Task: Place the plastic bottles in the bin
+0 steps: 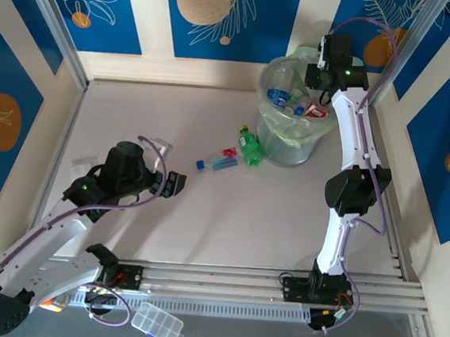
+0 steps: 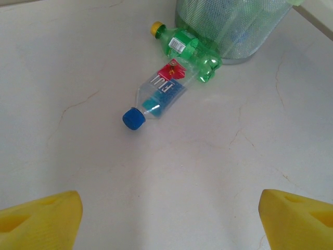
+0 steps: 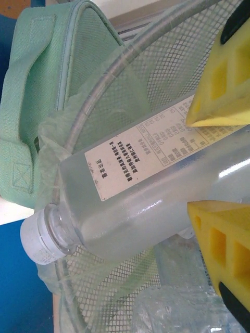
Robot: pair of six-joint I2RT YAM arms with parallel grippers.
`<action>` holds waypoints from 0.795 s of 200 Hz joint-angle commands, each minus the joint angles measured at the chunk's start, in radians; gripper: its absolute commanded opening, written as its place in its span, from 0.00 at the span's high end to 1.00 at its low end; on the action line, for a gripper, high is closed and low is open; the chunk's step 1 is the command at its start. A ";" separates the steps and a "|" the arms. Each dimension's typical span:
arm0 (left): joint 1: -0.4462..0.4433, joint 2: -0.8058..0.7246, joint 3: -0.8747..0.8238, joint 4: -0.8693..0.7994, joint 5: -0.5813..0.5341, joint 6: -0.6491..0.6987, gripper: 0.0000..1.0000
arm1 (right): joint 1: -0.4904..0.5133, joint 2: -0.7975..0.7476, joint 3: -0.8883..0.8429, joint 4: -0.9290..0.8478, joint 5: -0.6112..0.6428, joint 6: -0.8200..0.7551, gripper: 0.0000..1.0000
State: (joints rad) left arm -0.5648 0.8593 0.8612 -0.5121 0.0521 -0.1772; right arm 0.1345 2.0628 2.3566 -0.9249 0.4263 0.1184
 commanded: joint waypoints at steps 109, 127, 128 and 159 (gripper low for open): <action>0.012 0.048 -0.003 0.006 0.024 -0.019 0.12 | 0.372 -0.593 -0.612 0.222 -0.140 0.068 0.43; 0.010 0.089 0.017 0.004 0.028 -0.035 0.13 | 0.431 -0.713 -0.791 0.286 -0.212 0.074 0.43; 0.010 0.092 0.018 0.004 0.029 -0.036 0.13 | 0.433 -0.720 -0.802 0.289 -0.217 0.074 0.43; -0.004 0.204 0.093 -0.032 0.037 -0.053 0.14 | 0.486 -0.865 -1.022 0.285 -0.293 0.123 0.44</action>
State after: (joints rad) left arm -0.5648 0.9955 0.8764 -0.5182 0.0628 -0.2058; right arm 0.5903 1.2812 1.4567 -0.6834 0.2436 0.1936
